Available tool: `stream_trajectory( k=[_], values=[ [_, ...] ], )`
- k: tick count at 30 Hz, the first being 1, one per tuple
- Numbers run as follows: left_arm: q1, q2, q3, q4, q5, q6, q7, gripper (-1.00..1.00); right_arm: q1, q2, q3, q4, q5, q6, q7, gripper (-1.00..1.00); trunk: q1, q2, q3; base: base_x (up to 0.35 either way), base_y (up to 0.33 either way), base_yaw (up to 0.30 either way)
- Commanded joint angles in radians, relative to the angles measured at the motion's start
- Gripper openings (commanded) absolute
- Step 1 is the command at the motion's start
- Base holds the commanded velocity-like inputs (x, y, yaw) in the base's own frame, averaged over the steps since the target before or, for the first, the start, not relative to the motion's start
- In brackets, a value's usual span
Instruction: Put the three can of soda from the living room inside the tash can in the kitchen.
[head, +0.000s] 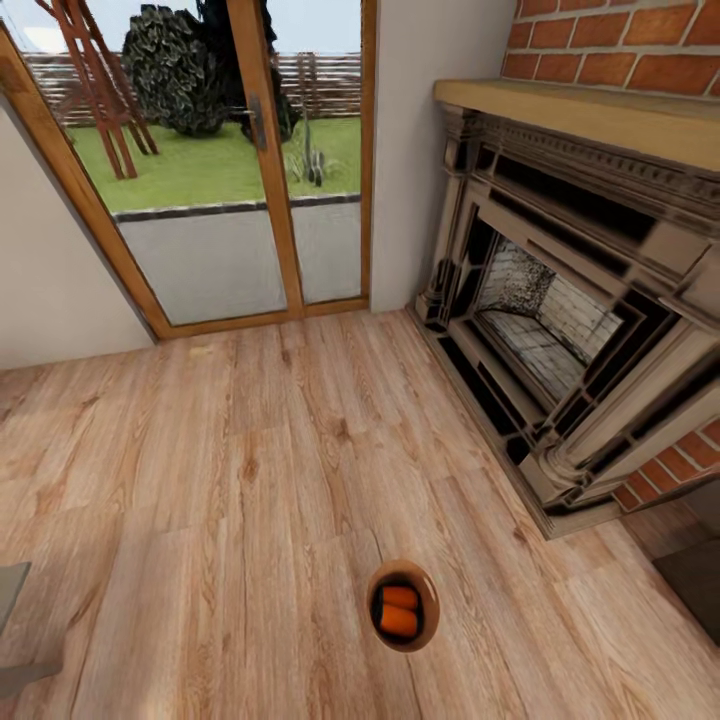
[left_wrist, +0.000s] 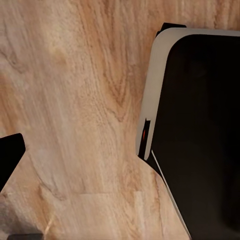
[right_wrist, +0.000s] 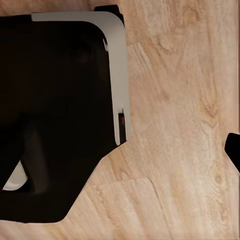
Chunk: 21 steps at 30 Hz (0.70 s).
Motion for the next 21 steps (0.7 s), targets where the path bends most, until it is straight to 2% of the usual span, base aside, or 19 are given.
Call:
stream_trajectory(
  k=[1,21],
  values=[
    [0.000,0.000,0.000,0.000,0.000,0.000,0.000,1.00,0.000,0.000,0.000,0.000,0.000,0.000,-0.003,1.00,-0.004,0.007,0.003,0.000,0.000,0.000],
    [-0.001,-0.003,-0.006,-0.002,-0.010,0.001,0.000,1.00,0.000,0.004,-0.012,-0.001,0.001,0.000,-0.030,1.00,-0.081,0.147,0.066,0.000,0.000,0.000]
  ],
)
